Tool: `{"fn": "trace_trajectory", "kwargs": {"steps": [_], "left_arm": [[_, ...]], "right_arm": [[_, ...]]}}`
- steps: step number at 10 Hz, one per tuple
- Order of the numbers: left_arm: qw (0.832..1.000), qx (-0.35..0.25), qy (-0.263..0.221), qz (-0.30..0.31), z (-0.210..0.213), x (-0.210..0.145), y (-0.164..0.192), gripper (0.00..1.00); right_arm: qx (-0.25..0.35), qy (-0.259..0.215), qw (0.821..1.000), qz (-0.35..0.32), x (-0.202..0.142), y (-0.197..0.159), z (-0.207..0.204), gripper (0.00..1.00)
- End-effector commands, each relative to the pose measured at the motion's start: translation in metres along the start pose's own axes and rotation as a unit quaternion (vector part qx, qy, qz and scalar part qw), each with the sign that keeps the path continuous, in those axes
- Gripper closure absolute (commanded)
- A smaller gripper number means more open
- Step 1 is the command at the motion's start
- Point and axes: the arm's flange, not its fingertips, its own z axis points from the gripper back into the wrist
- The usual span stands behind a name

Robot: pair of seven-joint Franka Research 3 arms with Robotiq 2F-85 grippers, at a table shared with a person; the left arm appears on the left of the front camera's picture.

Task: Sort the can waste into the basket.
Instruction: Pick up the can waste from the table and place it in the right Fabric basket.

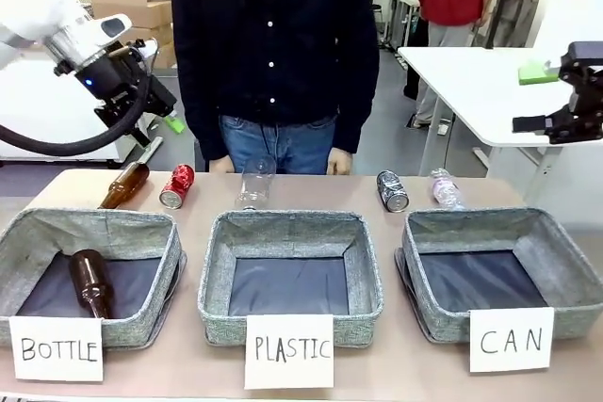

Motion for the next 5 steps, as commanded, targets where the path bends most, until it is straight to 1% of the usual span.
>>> {"fn": "trace_trajectory", "kwargs": {"steps": [1,2,3,4,5], "left_arm": [[0.997,0.039,-0.036,0.064,-0.047,0.033,0.014,0.00],[0.993,0.045,-0.030,0.101,-0.065,0.064,0.031,0.00],[0.992,0.060,-0.013,0.112,-0.078,0.084,0.041,0.00],[0.991,0.074,0.023,0.110,-0.090,0.098,0.044,0.00],[0.985,0.105,0.027,0.135,-0.102,0.109,0.051,0.00]], "right_arm": [[0.011,-0.008,1.000,0.014,0.004,0.000,-0.003,0.00],[0.011,-0.008,1.000,0.014,0.004,0.000,-0.003,0.00],[0.011,-0.008,1.000,0.014,0.004,0.000,-0.003,0.00],[0.011,-0.008,1.000,0.014,0.004,0.000,-0.003,0.00],[0.011,-0.008,1.000,0.014,0.004,0.000,-0.003,0.00]]}}
